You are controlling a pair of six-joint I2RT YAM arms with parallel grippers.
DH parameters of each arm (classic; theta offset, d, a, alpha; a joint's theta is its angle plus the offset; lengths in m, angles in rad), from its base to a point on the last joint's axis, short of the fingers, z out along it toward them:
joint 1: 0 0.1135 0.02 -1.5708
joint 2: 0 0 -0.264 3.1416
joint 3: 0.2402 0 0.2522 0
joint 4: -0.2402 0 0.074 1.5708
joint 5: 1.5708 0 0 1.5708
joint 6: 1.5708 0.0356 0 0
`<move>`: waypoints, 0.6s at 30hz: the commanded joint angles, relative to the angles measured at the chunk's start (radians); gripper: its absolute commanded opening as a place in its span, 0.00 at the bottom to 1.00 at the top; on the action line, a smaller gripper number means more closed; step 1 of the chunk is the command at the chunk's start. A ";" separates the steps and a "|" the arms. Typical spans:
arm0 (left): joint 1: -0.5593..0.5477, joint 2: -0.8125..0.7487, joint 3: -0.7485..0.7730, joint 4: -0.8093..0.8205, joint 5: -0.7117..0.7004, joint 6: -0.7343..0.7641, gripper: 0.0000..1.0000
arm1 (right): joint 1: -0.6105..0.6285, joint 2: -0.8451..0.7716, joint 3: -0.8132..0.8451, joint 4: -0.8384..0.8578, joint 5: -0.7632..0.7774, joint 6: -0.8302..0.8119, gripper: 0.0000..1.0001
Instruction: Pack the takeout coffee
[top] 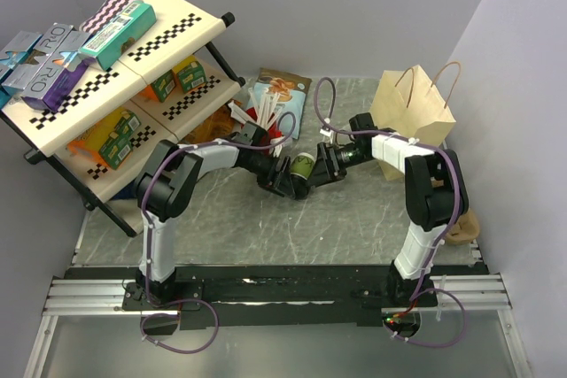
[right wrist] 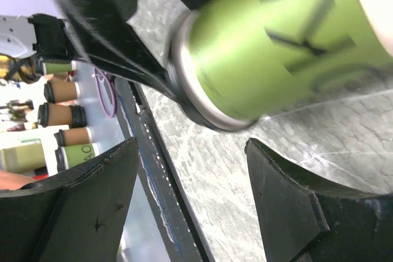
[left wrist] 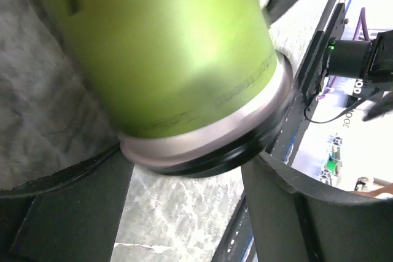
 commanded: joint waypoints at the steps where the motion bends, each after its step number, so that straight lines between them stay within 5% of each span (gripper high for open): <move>1: 0.012 0.024 0.020 -0.030 -0.062 0.048 0.75 | -0.012 0.008 0.048 0.013 -0.002 0.020 0.77; 8: 0.015 -0.066 -0.056 -0.065 -0.092 0.111 0.78 | -0.020 -0.098 0.054 -0.041 0.053 -0.048 0.77; 10: 0.015 -0.106 -0.105 -0.061 -0.145 0.119 0.99 | -0.022 -0.179 0.048 -0.040 0.118 -0.100 0.81; 12: 0.014 -0.178 -0.144 -0.050 -0.197 0.125 0.99 | -0.020 -0.276 0.031 -0.032 0.162 -0.154 0.86; 13: 0.011 -0.201 -0.171 -0.053 -0.212 0.139 0.99 | -0.020 -0.310 0.025 -0.015 0.183 -0.185 1.00; 18: -0.012 -0.367 -0.234 -0.125 -0.241 0.243 0.99 | -0.006 -0.489 0.008 0.082 0.252 -0.449 1.00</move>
